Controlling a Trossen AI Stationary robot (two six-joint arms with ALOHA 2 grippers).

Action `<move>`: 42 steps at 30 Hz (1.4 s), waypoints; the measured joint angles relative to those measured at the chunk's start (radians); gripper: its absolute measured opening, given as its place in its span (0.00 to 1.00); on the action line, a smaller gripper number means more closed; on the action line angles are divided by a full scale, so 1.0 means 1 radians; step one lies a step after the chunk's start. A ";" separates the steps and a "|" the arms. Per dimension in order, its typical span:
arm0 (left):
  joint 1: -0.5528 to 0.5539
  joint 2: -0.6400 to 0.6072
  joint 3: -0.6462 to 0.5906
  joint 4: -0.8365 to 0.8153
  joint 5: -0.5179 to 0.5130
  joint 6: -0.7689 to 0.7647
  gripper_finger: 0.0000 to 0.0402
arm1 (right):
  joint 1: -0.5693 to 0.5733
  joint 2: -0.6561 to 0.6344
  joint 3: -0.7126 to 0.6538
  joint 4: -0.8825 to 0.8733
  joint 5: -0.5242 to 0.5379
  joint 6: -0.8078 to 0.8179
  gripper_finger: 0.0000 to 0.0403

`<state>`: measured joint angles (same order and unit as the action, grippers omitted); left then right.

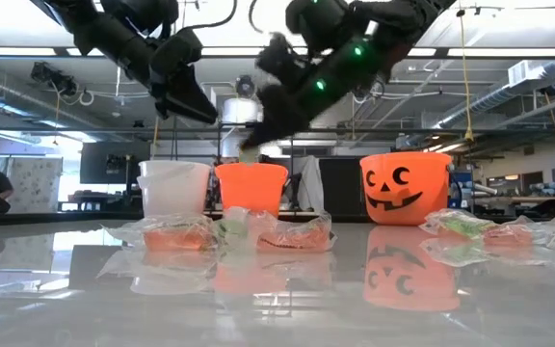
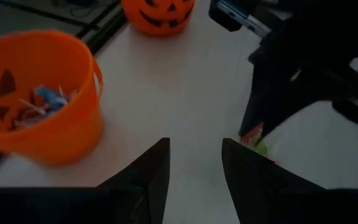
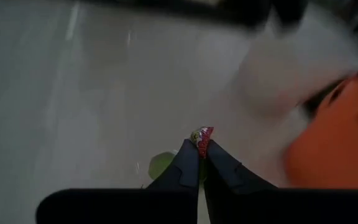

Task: Sort candy by brand, put in halloween buckets
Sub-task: Put the green gummy into the white bucket

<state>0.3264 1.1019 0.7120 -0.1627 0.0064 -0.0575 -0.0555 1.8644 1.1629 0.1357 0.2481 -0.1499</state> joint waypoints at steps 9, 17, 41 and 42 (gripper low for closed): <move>0.000 -0.001 0.000 0.048 0.048 -0.003 0.38 | -0.005 -0.002 0.002 0.262 0.132 -0.179 0.03; 0.001 0.004 0.000 0.071 0.049 0.001 0.38 | -0.006 -0.002 0.002 0.372 0.128 -0.264 0.03; 0.003 0.019 0.001 0.156 0.146 0.111 0.34 | -0.027 -0.002 0.000 0.478 0.114 -0.462 0.04; 0.002 0.019 0.001 0.155 0.147 0.111 0.34 | -0.027 -0.002 0.000 0.479 0.114 -0.472 0.04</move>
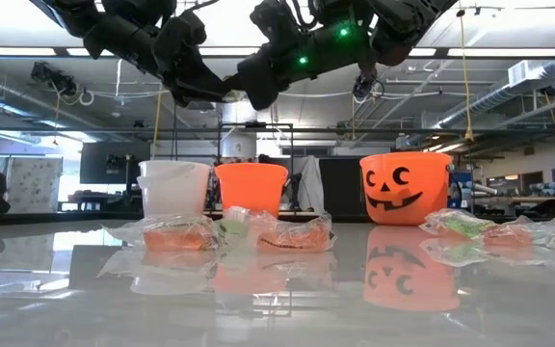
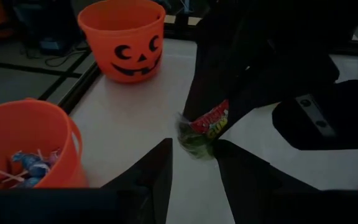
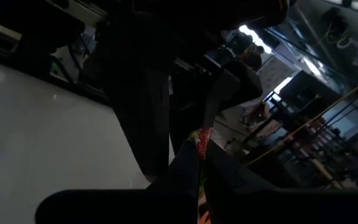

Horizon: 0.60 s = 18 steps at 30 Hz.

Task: Sort candy by brand, put in halloween buckets
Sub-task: Put the green gummy into the white bucket

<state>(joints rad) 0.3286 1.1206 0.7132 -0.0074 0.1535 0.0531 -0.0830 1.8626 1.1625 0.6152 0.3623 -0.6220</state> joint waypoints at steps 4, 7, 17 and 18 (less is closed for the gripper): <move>0.000 0.000 0.000 0.002 0.002 0.000 0.34 | 0.000 0.000 0.000 0.016 -0.001 -0.053 0.04; -0.001 0.000 0.000 0.019 0.010 0.000 0.34 | -0.002 0.000 0.000 0.032 -0.035 -0.077 0.04; -0.001 0.002 0.000 0.056 0.008 0.049 0.18 | -0.017 0.000 0.002 0.047 -0.086 -0.088 0.06; 0.001 0.002 0.000 0.055 0.002 0.049 0.14 | -0.018 0.000 0.002 0.046 -0.086 -0.082 0.08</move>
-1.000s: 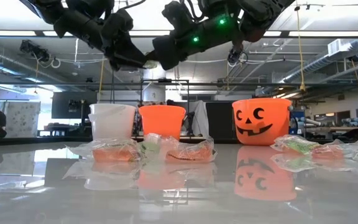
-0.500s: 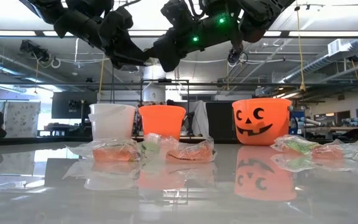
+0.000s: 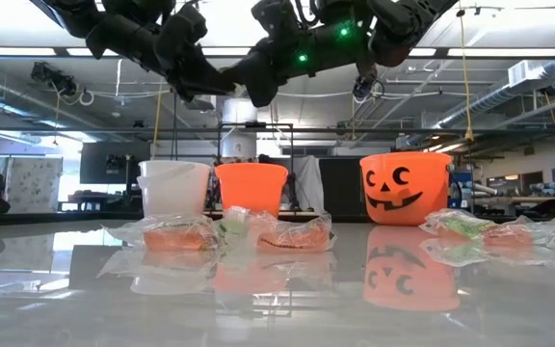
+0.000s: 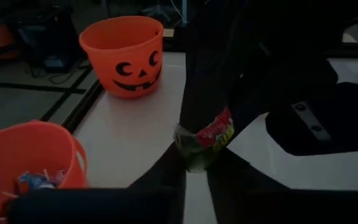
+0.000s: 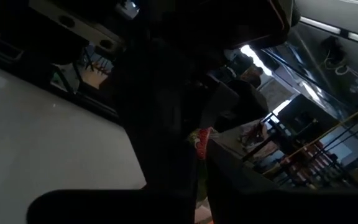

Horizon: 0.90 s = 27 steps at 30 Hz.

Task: Sort candy by brand, put in halloween buckets
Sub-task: Put the green gummy into the white bucket

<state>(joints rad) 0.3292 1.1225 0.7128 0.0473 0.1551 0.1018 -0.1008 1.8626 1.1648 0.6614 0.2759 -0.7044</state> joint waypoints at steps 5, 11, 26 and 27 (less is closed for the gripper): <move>0.036 -0.010 0.001 -0.011 -0.018 -0.003 0.04 | 0.001 -0.001 0.004 0.000 0.095 0.007 0.16; 0.136 -0.042 0.015 -0.130 -0.170 -0.006 0.08 | 0.031 -0.003 0.005 -0.121 0.399 0.110 0.30; 0.536 -0.005 0.017 -0.267 -0.208 -0.111 0.11 | -0.003 -0.033 0.002 -0.779 -0.088 0.731 0.41; 0.550 0.000 0.017 -0.265 -0.209 -0.112 0.13 | -0.006 -0.032 -0.004 -0.783 -0.115 0.736 0.41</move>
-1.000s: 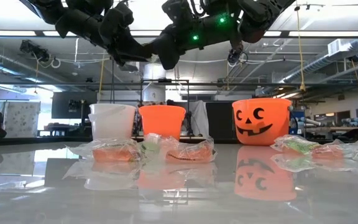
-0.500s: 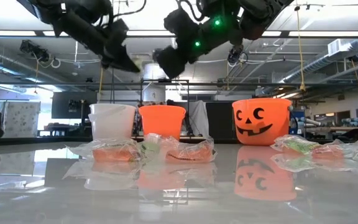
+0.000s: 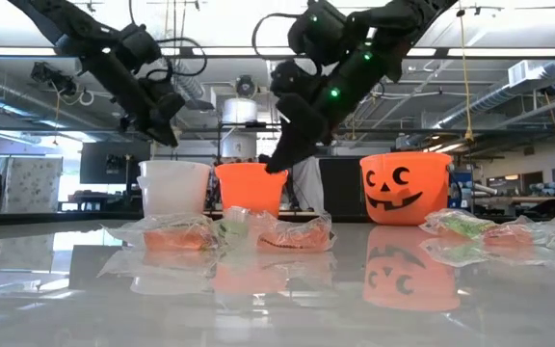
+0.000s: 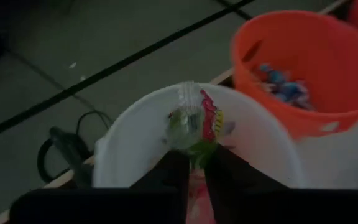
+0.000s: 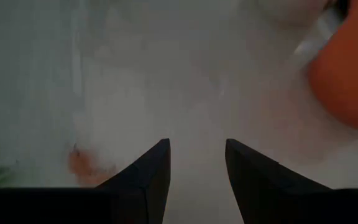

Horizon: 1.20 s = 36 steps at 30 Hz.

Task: Sort candy by brand, put in halloween buckets
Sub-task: Put the green gummy into the white bucket, then put the blue gummy into the white bucket

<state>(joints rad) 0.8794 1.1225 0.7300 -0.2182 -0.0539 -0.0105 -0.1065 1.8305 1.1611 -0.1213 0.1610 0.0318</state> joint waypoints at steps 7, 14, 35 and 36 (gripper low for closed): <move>0.031 0.032 0.000 -0.002 0.000 0.008 0.32 | 0.000 0.000 -0.046 0.002 -0.034 0.019 0.41; 0.028 0.021 0.000 -0.006 0.015 0.053 0.44 | 0.002 0.002 -0.104 0.123 -0.150 -0.086 0.41; -0.410 -0.013 0.001 -0.065 0.105 0.113 0.43 | 0.077 0.085 -0.135 0.227 -0.178 -0.160 0.66; -0.436 -0.010 0.001 -0.065 0.102 0.105 0.43 | 0.078 0.093 -0.135 0.240 -0.178 -0.156 0.65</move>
<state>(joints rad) 0.4437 1.1121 0.7307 -0.2831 0.0478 0.0948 -0.0286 1.9239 1.0264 0.1189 -0.0171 -0.1239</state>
